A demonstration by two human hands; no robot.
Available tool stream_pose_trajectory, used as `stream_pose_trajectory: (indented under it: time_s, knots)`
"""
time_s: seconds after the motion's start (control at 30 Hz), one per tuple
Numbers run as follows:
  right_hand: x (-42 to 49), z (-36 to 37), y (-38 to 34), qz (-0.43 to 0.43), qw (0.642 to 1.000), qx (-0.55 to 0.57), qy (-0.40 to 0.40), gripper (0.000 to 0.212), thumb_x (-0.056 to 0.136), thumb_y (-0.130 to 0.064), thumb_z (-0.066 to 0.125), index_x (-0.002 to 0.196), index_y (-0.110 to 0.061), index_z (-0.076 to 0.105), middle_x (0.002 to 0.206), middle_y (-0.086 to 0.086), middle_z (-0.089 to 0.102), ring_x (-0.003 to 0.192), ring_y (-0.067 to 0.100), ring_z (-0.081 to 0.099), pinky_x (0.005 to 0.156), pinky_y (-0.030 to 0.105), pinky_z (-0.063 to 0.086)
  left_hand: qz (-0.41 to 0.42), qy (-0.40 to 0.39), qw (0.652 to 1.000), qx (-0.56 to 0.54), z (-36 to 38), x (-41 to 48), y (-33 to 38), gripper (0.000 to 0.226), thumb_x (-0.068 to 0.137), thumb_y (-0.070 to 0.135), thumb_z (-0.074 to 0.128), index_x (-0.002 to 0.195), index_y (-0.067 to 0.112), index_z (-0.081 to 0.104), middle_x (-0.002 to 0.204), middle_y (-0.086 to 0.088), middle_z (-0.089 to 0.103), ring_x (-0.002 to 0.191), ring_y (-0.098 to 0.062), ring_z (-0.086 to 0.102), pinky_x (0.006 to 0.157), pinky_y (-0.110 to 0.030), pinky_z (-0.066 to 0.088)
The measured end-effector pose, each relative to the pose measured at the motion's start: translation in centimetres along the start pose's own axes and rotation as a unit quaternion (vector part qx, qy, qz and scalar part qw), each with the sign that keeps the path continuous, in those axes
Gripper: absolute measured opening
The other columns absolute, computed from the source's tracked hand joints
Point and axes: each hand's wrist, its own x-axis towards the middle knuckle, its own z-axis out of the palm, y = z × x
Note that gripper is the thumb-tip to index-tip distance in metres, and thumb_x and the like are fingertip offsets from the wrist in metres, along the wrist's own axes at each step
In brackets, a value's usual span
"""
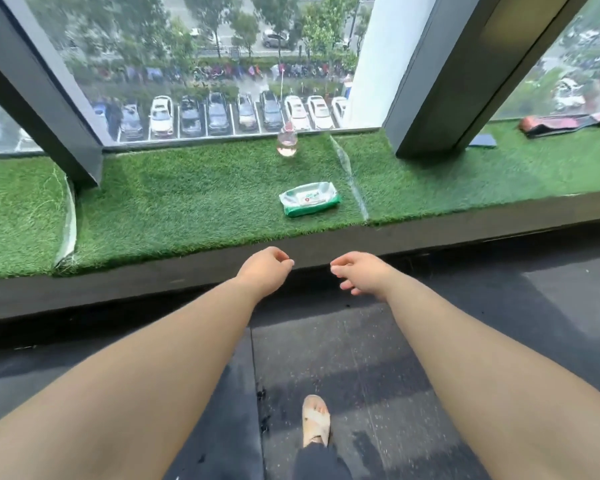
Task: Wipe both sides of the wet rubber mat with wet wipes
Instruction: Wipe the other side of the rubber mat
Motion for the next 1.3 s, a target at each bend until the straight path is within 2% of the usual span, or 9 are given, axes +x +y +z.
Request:
stream_pose_trajectory:
  time_s: [0.17, 0.4, 0.53, 0.6, 0.77, 0.83, 0.9, 1.03, 1.3]
  knots:
    - [7.6, -7.4, -1.9, 0.015, 1.000, -0.018, 0.006, 0.018, 0.095, -0.027, 0.050, 0.110, -0.020, 0.055, 0.112, 0.002, 0.058, 0.095, 0.018, 0.061, 0.082, 0.033, 0.050, -0.004, -0.001, 1.000, 0.010, -0.1, 7.7, 5.8, 0.028, 0.093, 0.037, 0.050, 0.115, 0.021, 0.058, 0.115, -0.002, 0.062, 0.102, -0.021, 0.056, 0.083, -0.027, 0.041]
    - [19.0, -10.0, -5.8, 0.003, 0.996, -0.080, -0.030, 0.024, 0.095, -0.025, 0.051, 0.117, -0.015, 0.055, 0.111, 0.002, 0.055, 0.091, 0.017, 0.057, 0.073, 0.028, 0.047, -0.029, -0.009, 0.999, 0.014, -2.4, 19.2, 7.2, 0.029, 0.095, 0.033, 0.049, 0.118, 0.018, 0.057, 0.116, -0.003, 0.062, 0.098, -0.020, 0.056, 0.080, -0.027, 0.042]
    - [26.7, -10.4, -7.6, -0.017, 0.981, -0.191, -0.031, 0.035, 0.093, -0.027, 0.053, 0.126, -0.015, 0.054, 0.124, 0.006, 0.058, 0.107, 0.019, 0.055, 0.095, 0.033, 0.044, -0.064, -0.008, 0.998, 0.027, -3.7, 26.5, 6.5, 0.028, 0.095, 0.032, 0.047, 0.118, 0.019, 0.057, 0.112, -0.001, 0.062, 0.083, -0.017, 0.057, 0.070, -0.027, 0.044]
    - [30.3, -10.2, -8.0, -0.022, 0.976, -0.215, -0.037, 0.038, 0.092, -0.028, 0.053, 0.128, -0.017, 0.052, 0.126, 0.005, 0.057, 0.109, 0.021, 0.055, 0.097, 0.035, 0.044, -0.083, -0.012, 0.996, 0.033, -3.7, 29.8, 5.9, 0.030, 0.095, 0.032, 0.047, 0.120, 0.019, 0.056, 0.112, -0.002, 0.061, 0.082, -0.020, 0.061, 0.067, -0.027, 0.046]
    - [39.3, -9.7, -6.8, -0.041, 0.966, -0.250, -0.043, 0.043, 0.092, -0.027, 0.053, 0.134, -0.023, 0.047, 0.133, 0.003, 0.051, 0.097, 0.021, 0.057, 0.079, 0.029, 0.046, -0.112, -0.019, 0.990, 0.081, -0.8, 37.5, 4.3, 0.045, 0.094, 0.033, 0.047, 0.137, 0.021, 0.044, 0.135, -0.007, 0.047, 0.115, -0.029, 0.053, 0.092, -0.039, 0.045]
    - [42.8, -9.5, -5.6, -0.052, 0.960, -0.271, -0.046, 0.046, 0.092, -0.027, 0.053, 0.137, -0.022, 0.043, 0.140, 0.003, 0.042, 0.109, 0.023, 0.053, 0.085, 0.030, 0.043, -0.096, -0.015, 0.988, 0.117, 1.1, 40.4, 3.8, 0.048, 0.093, 0.033, 0.048, 0.140, 0.021, 0.040, 0.144, -0.006, 0.039, 0.128, -0.026, 0.041, 0.102, -0.041, 0.039]
    - [46.2, -9.3, -4.4, -0.073, 0.944, -0.317, -0.055, 0.049, 0.092, -0.027, 0.053, 0.139, -0.021, 0.040, 0.145, 0.004, 0.035, 0.126, 0.025, 0.041, 0.101, 0.035, 0.036, -0.069, -0.005, 0.986, 0.148, 3.1, 43.0, 3.3, 0.052, 0.093, 0.033, 0.050, 0.142, 0.021, 0.037, 0.148, -0.004, 0.033, 0.134, -0.023, 0.032, 0.109, -0.041, 0.033]
    - [51.2, -8.6, -2.2, -0.128, 0.920, -0.367, -0.053, 0.051, 0.091, -0.028, 0.056, 0.139, -0.024, 0.039, 0.148, -0.001, 0.027, 0.135, 0.022, 0.025, 0.109, 0.042, 0.030, -0.011, 0.000, 0.984, 0.176, 7.4, 47.1, 2.3, 0.057, 0.093, 0.031, 0.055, 0.144, 0.021, 0.033, 0.153, -0.002, 0.026, 0.140, -0.020, 0.023, 0.112, -0.038, 0.024]
    - [54.8, -7.5, 1.5, -0.249, 0.864, -0.438, -0.022, 0.066, 0.078, -0.045, 0.068, 0.134, -0.020, 0.043, 0.136, 0.002, 0.040, 0.127, 0.023, 0.031, 0.105, 0.040, 0.034, 0.009, 0.027, 0.975, 0.221, 10.6, 50.0, -0.5, 0.057, 0.088, 0.041, 0.059, 0.139, 0.021, 0.042, 0.144, 0.002, 0.037, 0.135, -0.017, 0.028, 0.109, -0.033, 0.025]
